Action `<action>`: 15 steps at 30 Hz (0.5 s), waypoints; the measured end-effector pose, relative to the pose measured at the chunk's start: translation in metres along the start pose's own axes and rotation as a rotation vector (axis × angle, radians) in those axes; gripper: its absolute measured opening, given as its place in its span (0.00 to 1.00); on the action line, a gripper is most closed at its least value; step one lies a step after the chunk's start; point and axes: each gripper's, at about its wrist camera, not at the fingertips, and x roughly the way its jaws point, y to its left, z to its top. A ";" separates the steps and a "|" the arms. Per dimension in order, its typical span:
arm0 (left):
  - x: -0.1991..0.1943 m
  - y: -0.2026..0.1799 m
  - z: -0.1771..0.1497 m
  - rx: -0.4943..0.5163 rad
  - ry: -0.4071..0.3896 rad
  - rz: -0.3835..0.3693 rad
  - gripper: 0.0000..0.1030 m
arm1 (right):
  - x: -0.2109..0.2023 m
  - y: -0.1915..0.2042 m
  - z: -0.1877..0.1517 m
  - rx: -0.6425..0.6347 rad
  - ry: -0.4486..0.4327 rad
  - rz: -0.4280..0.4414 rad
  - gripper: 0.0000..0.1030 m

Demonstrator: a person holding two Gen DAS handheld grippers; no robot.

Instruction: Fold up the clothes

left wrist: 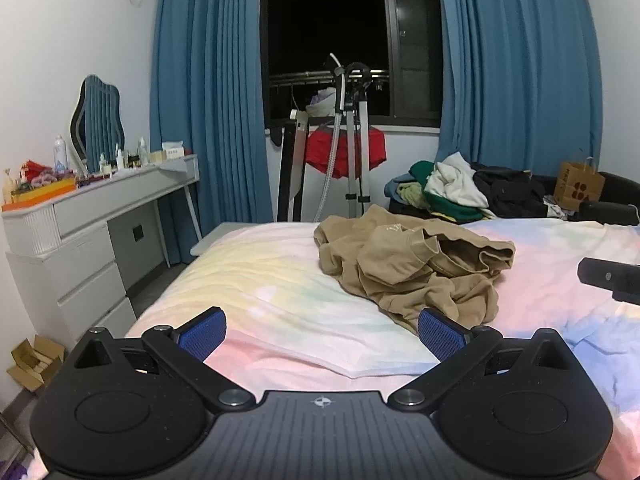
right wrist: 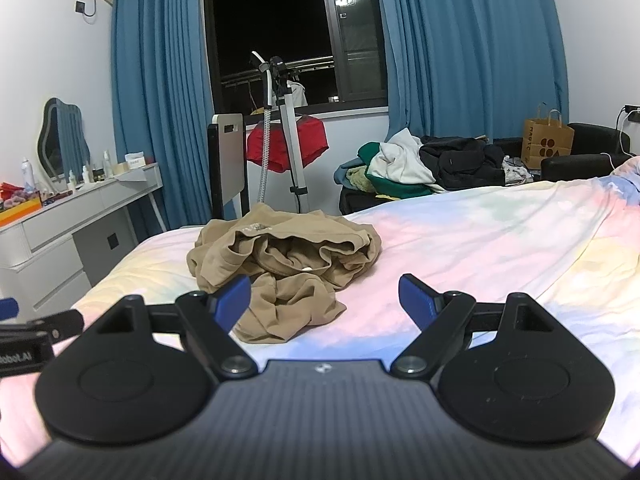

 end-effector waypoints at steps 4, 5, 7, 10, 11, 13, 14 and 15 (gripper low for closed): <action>0.002 -0.002 -0.003 0.019 -0.023 0.049 0.99 | -0.002 -0.001 0.001 0.006 -0.006 0.003 0.80; 0.003 -0.001 -0.003 0.013 -0.026 0.049 1.00 | -0.003 -0.002 0.002 0.008 -0.009 0.005 0.80; 0.004 0.001 -0.003 -0.003 -0.026 0.047 0.99 | -0.004 -0.002 0.003 0.012 -0.014 0.008 0.80; 0.008 0.004 -0.004 -0.025 -0.012 0.044 0.99 | -0.004 -0.003 0.004 0.017 -0.014 0.012 0.80; 0.010 0.004 -0.006 -0.030 -0.009 0.041 0.99 | -0.005 -0.004 0.004 0.019 -0.013 0.012 0.80; 0.013 0.003 -0.008 -0.026 -0.001 0.029 0.99 | -0.006 -0.005 0.005 0.026 -0.014 0.011 0.80; 0.014 0.002 -0.010 -0.023 0.004 0.022 0.98 | -0.007 -0.006 0.005 0.031 -0.014 0.010 0.80; 0.016 0.001 -0.011 -0.018 0.009 0.009 0.97 | -0.007 -0.006 0.005 0.034 -0.014 0.009 0.80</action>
